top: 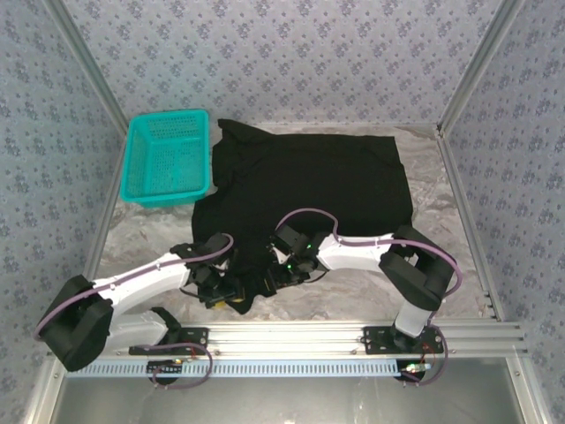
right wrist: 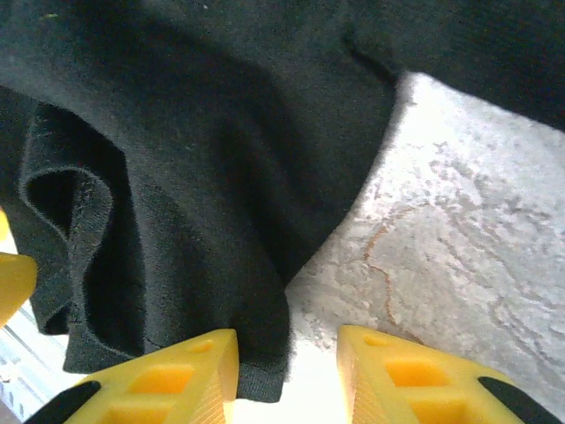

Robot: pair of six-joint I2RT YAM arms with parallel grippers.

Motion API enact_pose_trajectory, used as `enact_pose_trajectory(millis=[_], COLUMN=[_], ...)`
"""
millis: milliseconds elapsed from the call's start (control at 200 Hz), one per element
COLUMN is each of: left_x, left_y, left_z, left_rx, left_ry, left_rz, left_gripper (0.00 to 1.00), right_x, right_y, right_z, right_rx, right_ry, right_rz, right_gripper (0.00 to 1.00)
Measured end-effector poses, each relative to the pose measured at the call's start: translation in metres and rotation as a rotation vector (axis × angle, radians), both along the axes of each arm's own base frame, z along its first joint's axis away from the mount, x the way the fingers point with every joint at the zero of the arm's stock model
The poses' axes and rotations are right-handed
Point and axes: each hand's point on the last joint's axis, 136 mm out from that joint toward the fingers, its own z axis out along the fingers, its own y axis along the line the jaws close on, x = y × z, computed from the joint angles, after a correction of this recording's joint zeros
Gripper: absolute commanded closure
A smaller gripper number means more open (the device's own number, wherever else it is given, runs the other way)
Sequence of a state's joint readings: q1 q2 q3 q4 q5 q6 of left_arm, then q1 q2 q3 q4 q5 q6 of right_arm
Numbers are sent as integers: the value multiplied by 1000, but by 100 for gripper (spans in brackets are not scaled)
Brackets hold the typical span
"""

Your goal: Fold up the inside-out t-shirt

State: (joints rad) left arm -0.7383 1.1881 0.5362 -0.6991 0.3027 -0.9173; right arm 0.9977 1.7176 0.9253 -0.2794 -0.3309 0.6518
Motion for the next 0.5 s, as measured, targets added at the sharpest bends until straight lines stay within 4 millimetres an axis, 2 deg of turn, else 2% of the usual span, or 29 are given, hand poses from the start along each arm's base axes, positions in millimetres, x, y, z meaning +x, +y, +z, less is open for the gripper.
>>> enact_pose_trajectory(millis=[150, 255, 505], left_x=[-4, -6, -6], left_y=[-1, 0, 7], left_z=[-4, -9, -10], left_rx=[16, 41, 87], left_ry=[11, 18, 10], left_rz=[-24, -37, -61], left_gripper=[64, 70, 86], right_x=[-1, -1, -2], right_y=[4, 5, 5], right_z=[1, -1, -6], right_rx=[9, 5, -13], right_ry=[0, 8, 16], right_rz=[9, 0, -9], right_gripper=[61, 64, 90])
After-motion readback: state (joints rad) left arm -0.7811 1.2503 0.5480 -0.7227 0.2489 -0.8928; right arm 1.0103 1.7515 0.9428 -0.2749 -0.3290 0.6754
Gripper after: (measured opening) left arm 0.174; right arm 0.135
